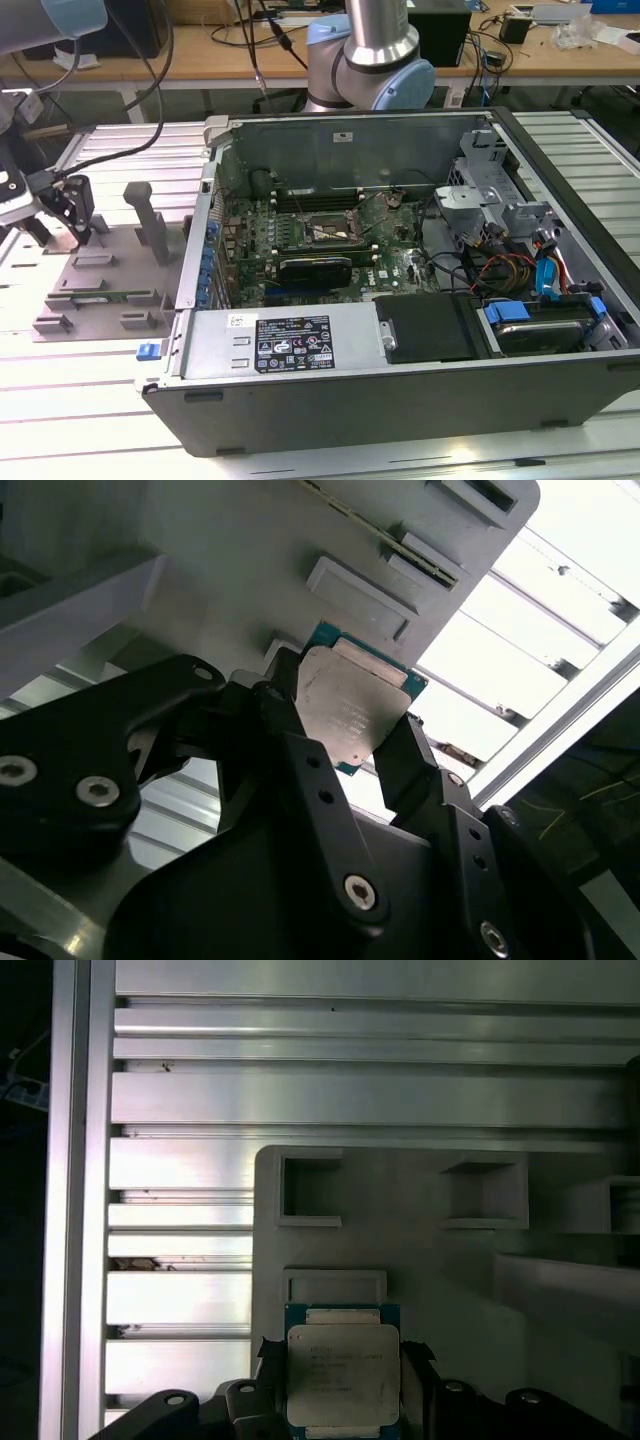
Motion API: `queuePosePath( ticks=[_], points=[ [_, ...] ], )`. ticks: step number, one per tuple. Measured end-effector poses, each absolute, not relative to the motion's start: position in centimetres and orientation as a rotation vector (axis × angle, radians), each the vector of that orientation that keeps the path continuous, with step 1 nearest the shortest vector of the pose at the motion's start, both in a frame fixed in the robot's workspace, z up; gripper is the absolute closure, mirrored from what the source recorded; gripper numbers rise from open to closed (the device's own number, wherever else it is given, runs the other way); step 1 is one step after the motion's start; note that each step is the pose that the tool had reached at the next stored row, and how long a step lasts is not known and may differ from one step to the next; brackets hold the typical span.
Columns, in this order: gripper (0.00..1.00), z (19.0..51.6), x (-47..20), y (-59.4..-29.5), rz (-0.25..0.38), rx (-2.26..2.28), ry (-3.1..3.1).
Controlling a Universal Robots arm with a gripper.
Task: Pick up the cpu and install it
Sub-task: 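Pick up the cpu and move it towards the insertion slot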
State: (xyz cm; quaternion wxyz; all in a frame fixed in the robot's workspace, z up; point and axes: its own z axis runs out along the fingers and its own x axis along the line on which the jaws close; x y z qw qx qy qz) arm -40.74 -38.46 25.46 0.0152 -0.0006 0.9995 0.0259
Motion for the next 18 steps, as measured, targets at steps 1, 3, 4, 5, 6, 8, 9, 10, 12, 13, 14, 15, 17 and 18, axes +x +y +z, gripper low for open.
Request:
queuePosePath(
  ticks=[1,3,4,5,6,8,9,10,12,13,14,15,17,18],
  points=[
    [0.45,25.6,-40.7,-38.5,0.08,-0.002,3.11],
    [0.45,25.9,-40.7,-38.5,0.08,-0.002,3.11],
    [0.45,26.0,-40.7,-38.5,0.081,-0.002,3.11],
    [0.45,26.1,-40.7,-38.5,0.081,-0.002,3.11],
    [0.45,26.3,-40.7,-38.5,0.081,-0.002,3.11],
    [0.45,26.5,-40.7,-38.4,0.08,-0.002,3.11],
    [0.45,26.7,-40.7,-38.4,0.08,-0.002,3.11],
    [0.45,26.8,-40.7,-38.4,0.081,-0.002,3.11],
    [0.45,27.2,-40.7,-38.4,0.081,-0.002,3.11],
    [0.45,27.4,-40.7,-38.4,0.08,-0.002,3.11],
    [0.45,27.6,-40.7,-38.4,0.08,-0.002,3.11],
    [0.45,27.8,-40.7,-38.4,0.081,-0.002,3.11],
    [0.45,28.1,-40.7,-38.4,0.081,-0.002,3.11],
    [0.45,28.3,-40.7,-38.4,0.08,-0.002,3.11]
  ],
)
